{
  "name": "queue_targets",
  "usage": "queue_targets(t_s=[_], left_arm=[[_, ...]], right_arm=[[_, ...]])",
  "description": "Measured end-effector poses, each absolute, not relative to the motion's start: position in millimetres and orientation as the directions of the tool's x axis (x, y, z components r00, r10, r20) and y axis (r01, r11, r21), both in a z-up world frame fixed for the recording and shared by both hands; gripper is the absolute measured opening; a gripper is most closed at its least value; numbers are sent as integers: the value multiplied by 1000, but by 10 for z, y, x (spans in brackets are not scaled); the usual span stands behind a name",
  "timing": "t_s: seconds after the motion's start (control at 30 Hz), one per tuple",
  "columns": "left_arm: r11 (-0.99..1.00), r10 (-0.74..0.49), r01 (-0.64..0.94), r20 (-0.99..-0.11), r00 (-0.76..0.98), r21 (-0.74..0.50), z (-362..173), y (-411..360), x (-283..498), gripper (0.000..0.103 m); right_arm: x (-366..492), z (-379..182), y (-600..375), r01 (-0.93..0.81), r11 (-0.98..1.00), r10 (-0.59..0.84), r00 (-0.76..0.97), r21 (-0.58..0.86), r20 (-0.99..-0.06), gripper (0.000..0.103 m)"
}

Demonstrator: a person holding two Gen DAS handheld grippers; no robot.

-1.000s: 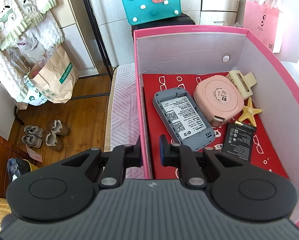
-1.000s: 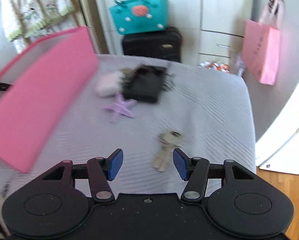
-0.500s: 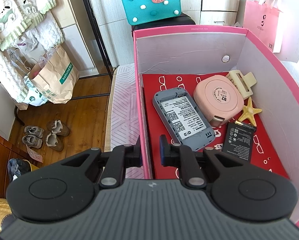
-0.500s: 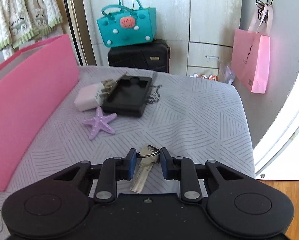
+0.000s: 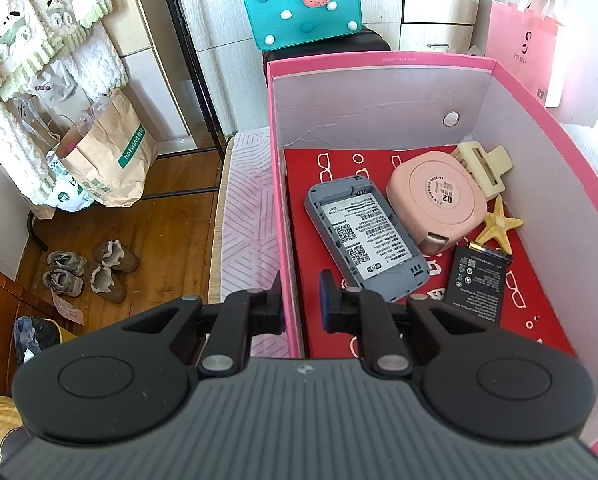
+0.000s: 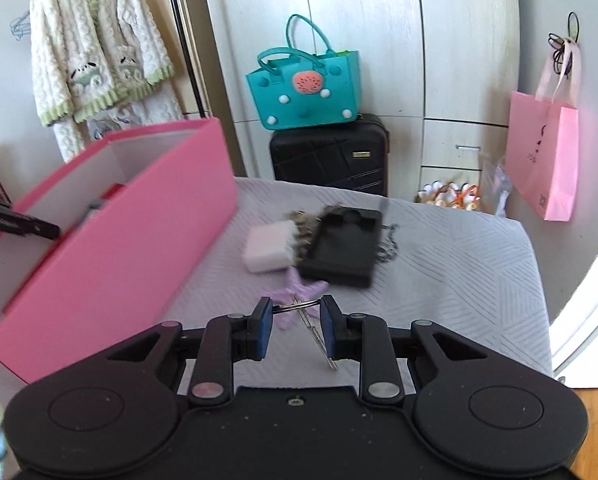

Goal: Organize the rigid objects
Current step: 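Move the right tool back and grasp the silver keys by the ring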

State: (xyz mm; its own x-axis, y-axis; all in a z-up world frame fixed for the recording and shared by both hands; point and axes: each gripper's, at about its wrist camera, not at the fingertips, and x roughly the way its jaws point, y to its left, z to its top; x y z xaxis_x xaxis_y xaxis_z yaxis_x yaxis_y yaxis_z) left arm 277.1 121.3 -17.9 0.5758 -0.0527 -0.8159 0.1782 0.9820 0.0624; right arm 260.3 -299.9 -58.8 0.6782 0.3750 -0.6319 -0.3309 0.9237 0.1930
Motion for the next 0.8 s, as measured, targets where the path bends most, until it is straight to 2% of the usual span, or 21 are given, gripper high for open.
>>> queue_targets(t_s=[0.33, 0.57, 0.67, 0.8], left_arm=[[983, -54, 176, -815, 578, 60, -176, 1215, 2774, 13], [983, -58, 173, -814, 578, 53, -177, 1220, 2778, 13], [982, -54, 177, -814, 578, 60, -181, 1211, 2779, 13], [981, -44, 179, -815, 578, 74, -187, 1174, 2790, 13]], right_arm=[[2473, -45, -2652, -451, 869, 486, 697, 203, -527, 30], [2400, 324, -2408, -562, 786, 613, 658, 256, -438, 30], [2393, 359, -2287, -606, 744, 663, 615, 282, -428, 30], [2426, 273, -2058, -642, 712, 689, 556, 285, -465, 30]])
